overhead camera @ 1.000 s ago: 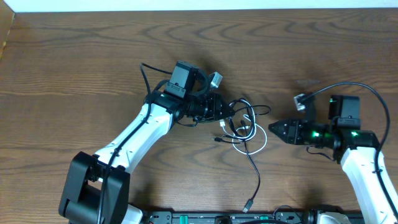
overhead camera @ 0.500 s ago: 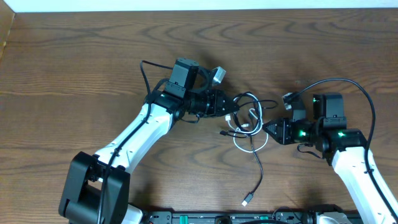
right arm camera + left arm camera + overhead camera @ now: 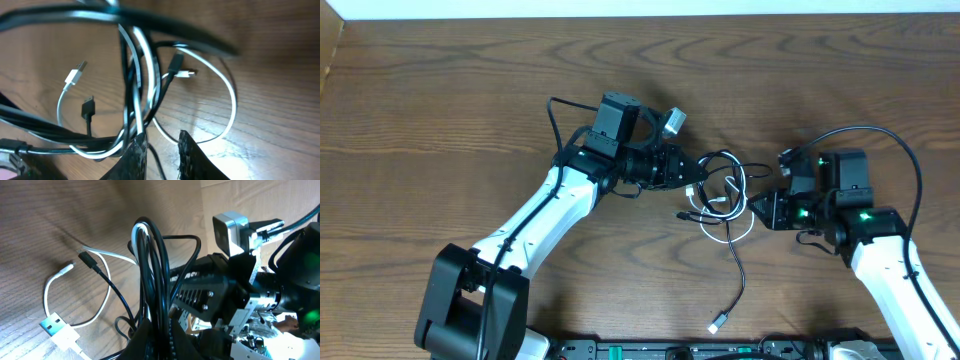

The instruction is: Untangle cables

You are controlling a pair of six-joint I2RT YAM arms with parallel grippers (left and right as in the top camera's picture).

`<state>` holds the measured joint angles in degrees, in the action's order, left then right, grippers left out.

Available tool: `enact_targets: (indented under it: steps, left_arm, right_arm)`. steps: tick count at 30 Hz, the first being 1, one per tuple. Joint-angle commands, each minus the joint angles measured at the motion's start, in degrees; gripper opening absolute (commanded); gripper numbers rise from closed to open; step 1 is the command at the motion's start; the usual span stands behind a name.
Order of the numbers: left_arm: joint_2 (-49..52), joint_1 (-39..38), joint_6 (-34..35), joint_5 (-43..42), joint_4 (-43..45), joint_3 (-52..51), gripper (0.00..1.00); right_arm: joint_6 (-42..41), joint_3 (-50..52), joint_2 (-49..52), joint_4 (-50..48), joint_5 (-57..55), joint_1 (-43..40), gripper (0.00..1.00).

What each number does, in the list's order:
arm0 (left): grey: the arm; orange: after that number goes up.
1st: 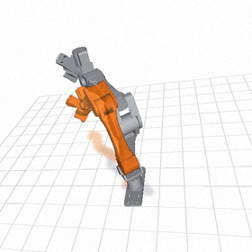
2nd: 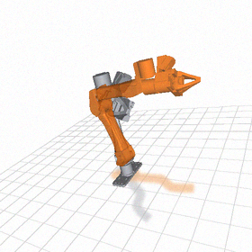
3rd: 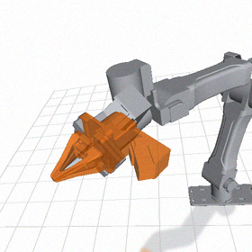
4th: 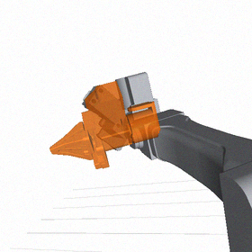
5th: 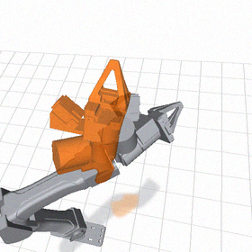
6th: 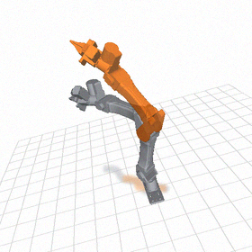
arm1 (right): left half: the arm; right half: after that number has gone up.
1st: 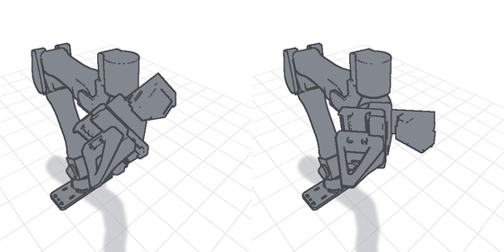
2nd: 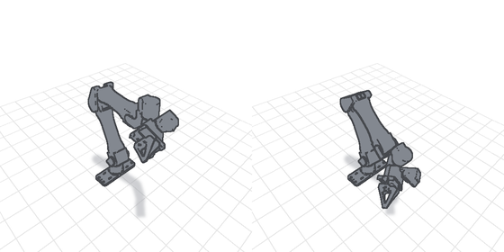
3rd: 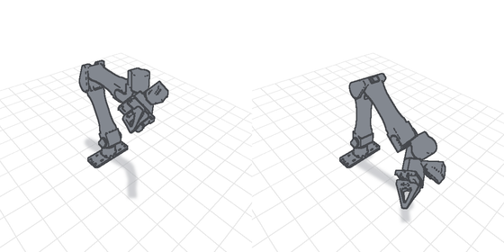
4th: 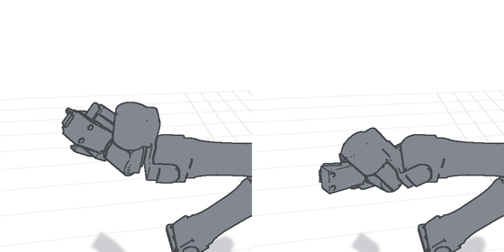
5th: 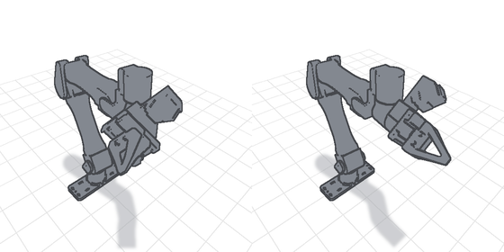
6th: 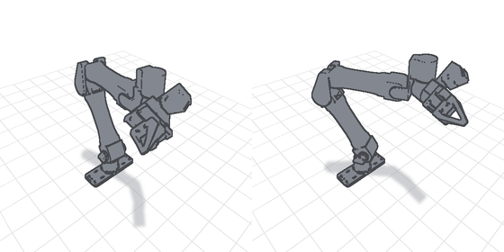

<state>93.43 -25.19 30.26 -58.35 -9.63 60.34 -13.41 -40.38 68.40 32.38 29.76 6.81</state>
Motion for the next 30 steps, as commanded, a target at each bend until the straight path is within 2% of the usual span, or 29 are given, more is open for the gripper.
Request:
enact_targets:
  steps: [1, 22, 30]
  left_arm:
    - [0.35, 0.09, 0.74, -1.01, 0.31, -0.28, 0.07]
    - [0.35, 0.09, 3.52, -1.01, 0.31, -0.28, 0.07]
    - [0.35, 0.09, 3.52, -0.98, 0.33, -0.28, 0.07]
  right_arm:
    - [-1.36, -0.50, -0.13, 0.20, -0.26, 2.25, 0.18]
    - [-1.79, -0.17, 4.83, -1.84, -2.19, 5.77, 0.10]
    - [-3.72, -0.17, 4.92, -5.62, -2.51, 7.02, 0.17]
